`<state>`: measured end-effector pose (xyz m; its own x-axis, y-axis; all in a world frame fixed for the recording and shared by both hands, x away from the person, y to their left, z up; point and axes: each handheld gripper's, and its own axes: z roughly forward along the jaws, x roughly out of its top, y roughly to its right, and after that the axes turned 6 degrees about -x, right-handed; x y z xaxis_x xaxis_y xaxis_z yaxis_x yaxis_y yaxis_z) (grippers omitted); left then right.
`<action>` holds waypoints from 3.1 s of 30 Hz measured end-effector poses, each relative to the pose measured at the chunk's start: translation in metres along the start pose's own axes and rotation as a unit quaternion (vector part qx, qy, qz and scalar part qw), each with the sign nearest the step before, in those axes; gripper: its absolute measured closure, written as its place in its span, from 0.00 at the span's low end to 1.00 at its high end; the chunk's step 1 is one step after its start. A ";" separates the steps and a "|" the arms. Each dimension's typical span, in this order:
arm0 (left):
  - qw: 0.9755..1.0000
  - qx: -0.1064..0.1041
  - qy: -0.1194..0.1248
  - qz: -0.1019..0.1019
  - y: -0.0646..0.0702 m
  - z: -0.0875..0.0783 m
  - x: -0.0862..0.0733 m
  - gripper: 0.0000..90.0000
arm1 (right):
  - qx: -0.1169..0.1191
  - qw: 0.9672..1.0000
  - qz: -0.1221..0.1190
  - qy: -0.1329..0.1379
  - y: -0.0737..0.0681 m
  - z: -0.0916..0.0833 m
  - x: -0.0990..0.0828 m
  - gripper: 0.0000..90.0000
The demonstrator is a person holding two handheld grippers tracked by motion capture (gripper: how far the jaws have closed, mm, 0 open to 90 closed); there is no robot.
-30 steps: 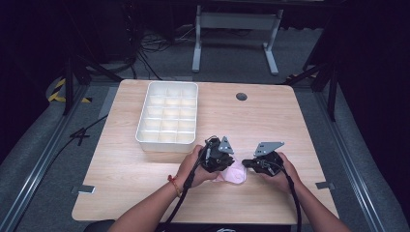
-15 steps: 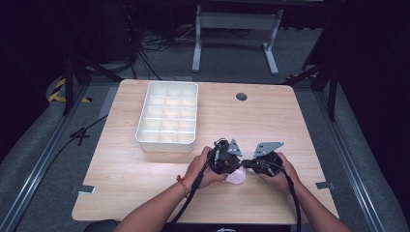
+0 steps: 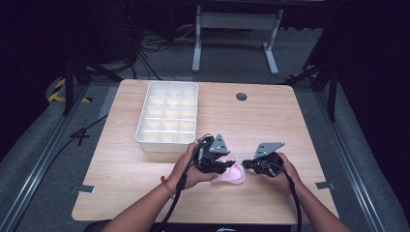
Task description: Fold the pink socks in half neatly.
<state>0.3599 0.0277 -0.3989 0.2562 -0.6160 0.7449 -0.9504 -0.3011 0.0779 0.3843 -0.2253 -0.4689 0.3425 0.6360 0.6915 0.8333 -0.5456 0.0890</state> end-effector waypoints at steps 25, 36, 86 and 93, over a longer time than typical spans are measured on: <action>0.998 0.003 -0.059 -0.026 0.010 0.031 -0.035 0.59 | -0.004 1.000 -0.011 -0.011 -0.004 0.002 -0.001 0.96; 0.997 0.002 -0.081 0.005 0.009 0.043 -0.036 0.97 | 0.008 1.000 -0.007 0.005 -0.005 0.001 0.001 0.97; 0.999 0.002 -0.023 0.022 0.012 0.033 -0.015 0.98 | 0.019 1.000 -0.013 -0.004 -0.010 0.006 0.002 0.96; 0.998 -0.023 -0.055 0.035 0.019 0.066 -0.020 0.98 | 0.018 1.000 -0.013 -0.004 -0.011 0.006 0.002 0.96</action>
<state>0.3488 -0.0136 -0.4561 0.2049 -0.7107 0.6730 -0.9729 -0.2230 0.0607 0.3787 -0.2151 -0.4726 0.3239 0.6542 0.6834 0.8572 -0.5086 0.0807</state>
